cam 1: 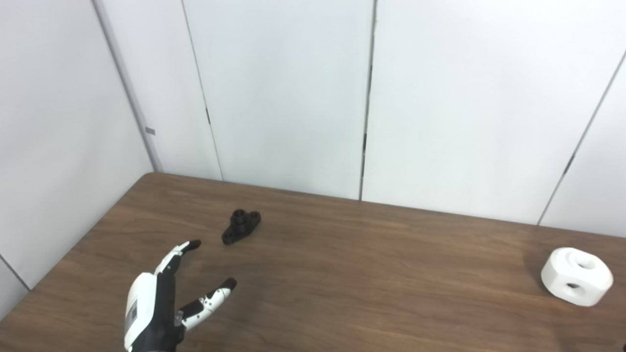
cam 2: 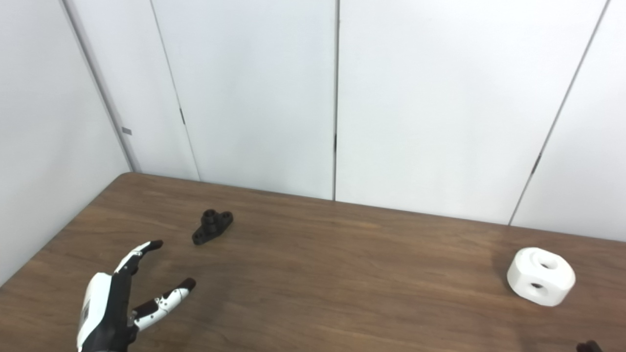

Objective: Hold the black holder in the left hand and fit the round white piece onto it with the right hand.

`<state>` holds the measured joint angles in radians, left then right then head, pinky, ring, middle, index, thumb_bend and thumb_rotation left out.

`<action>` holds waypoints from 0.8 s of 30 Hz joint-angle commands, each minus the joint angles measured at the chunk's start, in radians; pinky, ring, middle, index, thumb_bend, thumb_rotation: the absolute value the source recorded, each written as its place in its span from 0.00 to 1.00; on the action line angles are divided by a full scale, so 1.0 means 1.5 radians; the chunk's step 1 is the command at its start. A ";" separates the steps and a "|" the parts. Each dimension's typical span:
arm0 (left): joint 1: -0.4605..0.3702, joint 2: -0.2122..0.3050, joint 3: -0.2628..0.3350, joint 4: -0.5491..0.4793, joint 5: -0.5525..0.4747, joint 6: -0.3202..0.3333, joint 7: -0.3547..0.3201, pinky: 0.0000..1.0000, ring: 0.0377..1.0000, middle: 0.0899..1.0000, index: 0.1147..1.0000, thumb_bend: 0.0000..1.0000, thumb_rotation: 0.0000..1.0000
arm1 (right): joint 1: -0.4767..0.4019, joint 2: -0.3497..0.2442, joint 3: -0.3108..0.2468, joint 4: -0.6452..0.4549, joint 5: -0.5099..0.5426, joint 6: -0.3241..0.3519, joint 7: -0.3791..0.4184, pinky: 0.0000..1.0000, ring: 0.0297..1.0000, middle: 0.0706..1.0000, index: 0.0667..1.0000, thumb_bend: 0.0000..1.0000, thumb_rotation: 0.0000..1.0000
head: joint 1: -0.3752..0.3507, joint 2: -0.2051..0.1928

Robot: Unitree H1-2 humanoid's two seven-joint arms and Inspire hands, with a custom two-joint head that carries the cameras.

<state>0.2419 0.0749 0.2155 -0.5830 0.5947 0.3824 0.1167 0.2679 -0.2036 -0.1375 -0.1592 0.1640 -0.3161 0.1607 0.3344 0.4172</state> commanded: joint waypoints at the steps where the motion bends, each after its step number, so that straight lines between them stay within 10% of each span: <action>1: 0.003 0.022 0.001 0.010 0.026 0.002 0.001 0.87 0.92 0.90 0.80 0.70 0.30 | 0.000 0.002 0.005 0.055 -0.005 0.020 -0.004 1.00 1.00 0.98 1.00 0.54 1.00 | 0.001 0.000; 24: -0.177 0.120 -0.035 0.230 0.087 0.042 0.003 0.81 0.91 0.89 0.80 0.78 0.40 | 0.009 0.005 0.009 0.040 -0.006 0.029 -0.004 1.00 1.00 0.99 1.00 0.58 1.00 | -0.007 0.006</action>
<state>0.0110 0.2339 0.1656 -0.2362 0.7063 0.4571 0.0879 0.2795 -0.2106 -0.1367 -0.1631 0.1502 -0.2929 0.1567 0.3237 0.4264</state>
